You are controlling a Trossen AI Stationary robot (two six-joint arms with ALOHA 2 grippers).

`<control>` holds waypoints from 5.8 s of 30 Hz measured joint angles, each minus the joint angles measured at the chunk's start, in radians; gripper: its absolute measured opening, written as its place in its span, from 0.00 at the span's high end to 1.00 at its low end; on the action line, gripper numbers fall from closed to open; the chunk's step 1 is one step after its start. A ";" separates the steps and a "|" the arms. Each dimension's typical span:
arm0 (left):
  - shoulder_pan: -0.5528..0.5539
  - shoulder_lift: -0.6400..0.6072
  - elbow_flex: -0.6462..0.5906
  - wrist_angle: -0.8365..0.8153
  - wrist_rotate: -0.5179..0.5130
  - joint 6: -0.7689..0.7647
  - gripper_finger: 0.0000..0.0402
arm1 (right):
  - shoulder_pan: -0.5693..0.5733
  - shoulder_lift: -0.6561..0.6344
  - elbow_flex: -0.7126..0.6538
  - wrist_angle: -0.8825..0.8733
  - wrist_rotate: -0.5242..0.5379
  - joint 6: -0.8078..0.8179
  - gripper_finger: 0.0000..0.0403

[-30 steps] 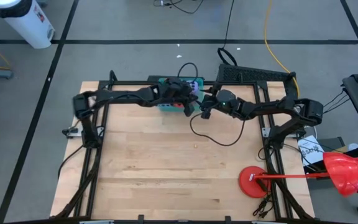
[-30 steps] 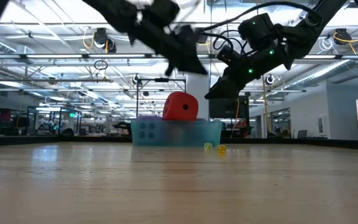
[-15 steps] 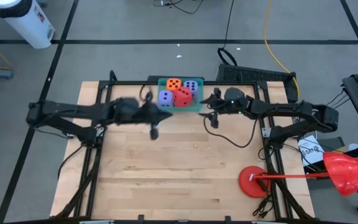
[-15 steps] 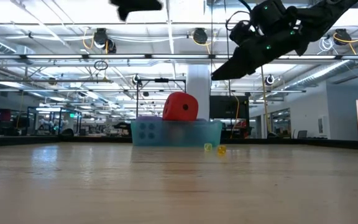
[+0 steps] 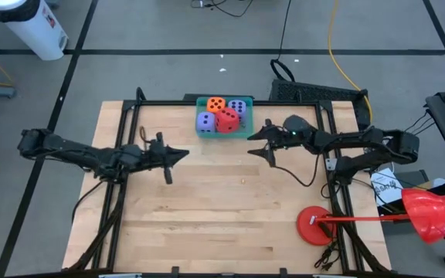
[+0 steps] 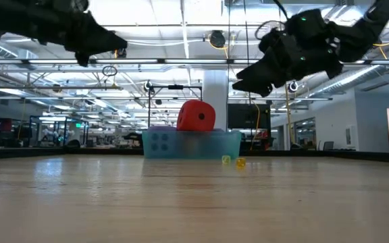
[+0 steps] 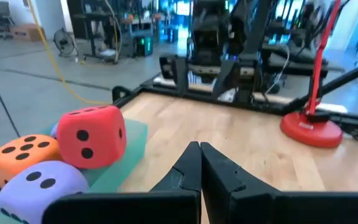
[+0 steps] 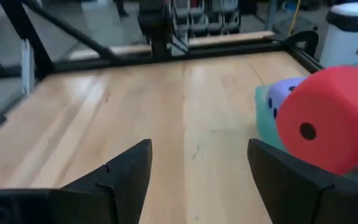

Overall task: Pick & Place Dice
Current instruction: Put the orange dice into the green bin

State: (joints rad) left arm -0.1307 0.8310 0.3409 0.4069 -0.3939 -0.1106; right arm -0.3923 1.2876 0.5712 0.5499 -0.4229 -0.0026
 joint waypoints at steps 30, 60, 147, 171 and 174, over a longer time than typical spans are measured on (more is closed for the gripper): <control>0.083 -0.157 -0.071 -0.039 0.055 -0.030 0.95 | 0.479 0.417 -0.169 0.457 0.504 0.041 0.49; 0.081 -0.157 -0.070 -0.071 0.088 -0.054 0.94 | 0.470 0.581 -0.084 0.433 0.501 -0.009 0.82; 0.164 0.412 0.332 -0.042 0.036 -0.207 0.99 | -0.081 0.276 0.112 0.142 0.422 -0.465 0.34; 0.405 0.923 0.859 -0.234 0.283 -0.151 1.00 | -0.037 0.276 0.112 0.264 0.478 -0.589 0.34; 0.423 0.965 0.903 -0.232 0.331 -0.157 1.00 | -0.037 0.276 0.112 0.274 0.481 -0.589 0.34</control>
State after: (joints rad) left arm 0.2920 1.7957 1.2441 0.1747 -0.0627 -0.2678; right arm -0.4297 1.5631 0.6834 0.8237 0.0578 -0.5915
